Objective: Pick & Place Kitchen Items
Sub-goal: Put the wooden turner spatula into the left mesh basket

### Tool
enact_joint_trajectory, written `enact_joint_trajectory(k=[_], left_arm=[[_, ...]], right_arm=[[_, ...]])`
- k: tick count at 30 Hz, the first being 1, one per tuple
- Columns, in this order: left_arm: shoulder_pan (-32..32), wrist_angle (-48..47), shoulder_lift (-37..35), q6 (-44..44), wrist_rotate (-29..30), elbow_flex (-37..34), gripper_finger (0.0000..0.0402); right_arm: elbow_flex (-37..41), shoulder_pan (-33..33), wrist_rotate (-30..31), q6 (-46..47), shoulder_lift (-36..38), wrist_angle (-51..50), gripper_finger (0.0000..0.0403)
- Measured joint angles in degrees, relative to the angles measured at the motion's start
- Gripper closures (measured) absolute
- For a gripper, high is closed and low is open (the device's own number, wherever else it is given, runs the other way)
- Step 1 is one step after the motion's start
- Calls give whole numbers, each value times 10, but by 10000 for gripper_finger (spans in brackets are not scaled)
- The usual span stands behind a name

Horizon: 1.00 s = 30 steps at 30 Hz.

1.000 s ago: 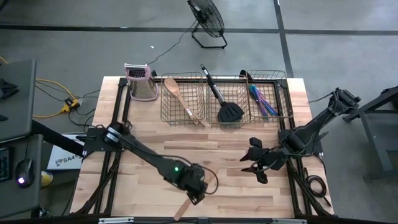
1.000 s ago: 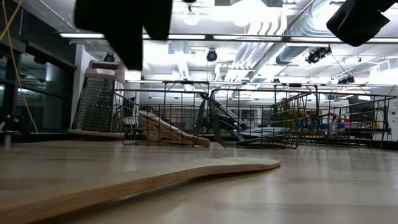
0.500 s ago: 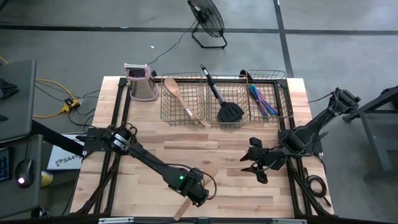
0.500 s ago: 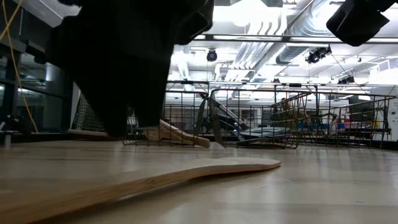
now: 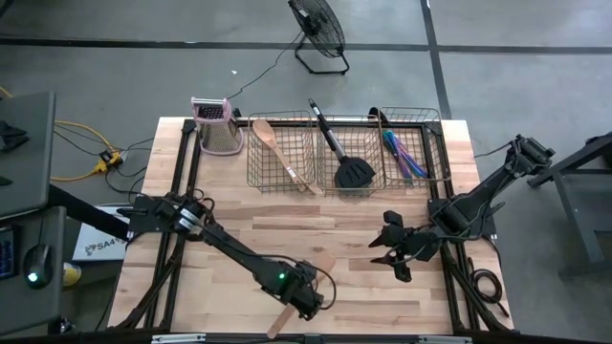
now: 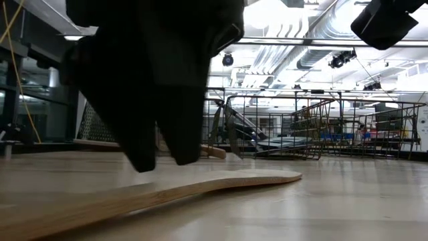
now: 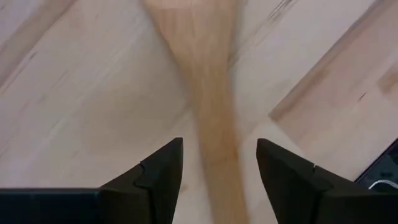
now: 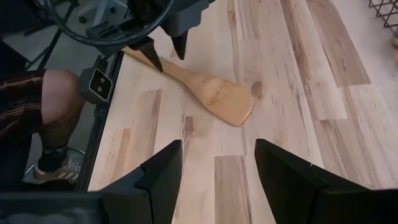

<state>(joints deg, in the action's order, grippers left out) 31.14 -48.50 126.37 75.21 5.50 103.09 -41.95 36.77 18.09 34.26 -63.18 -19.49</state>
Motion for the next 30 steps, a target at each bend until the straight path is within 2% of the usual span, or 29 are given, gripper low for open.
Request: enact_joint_trajectory(k=[20, 30], left_arm=[[0, 6, 0, -30, 30, 0, 203], [-8, 17, 29, -57, 20, 1, 204]], right_arm=[[0, 0, 4, 0, 0, 0, 208], [0, 0, 4, 0, 0, 0, 208]])
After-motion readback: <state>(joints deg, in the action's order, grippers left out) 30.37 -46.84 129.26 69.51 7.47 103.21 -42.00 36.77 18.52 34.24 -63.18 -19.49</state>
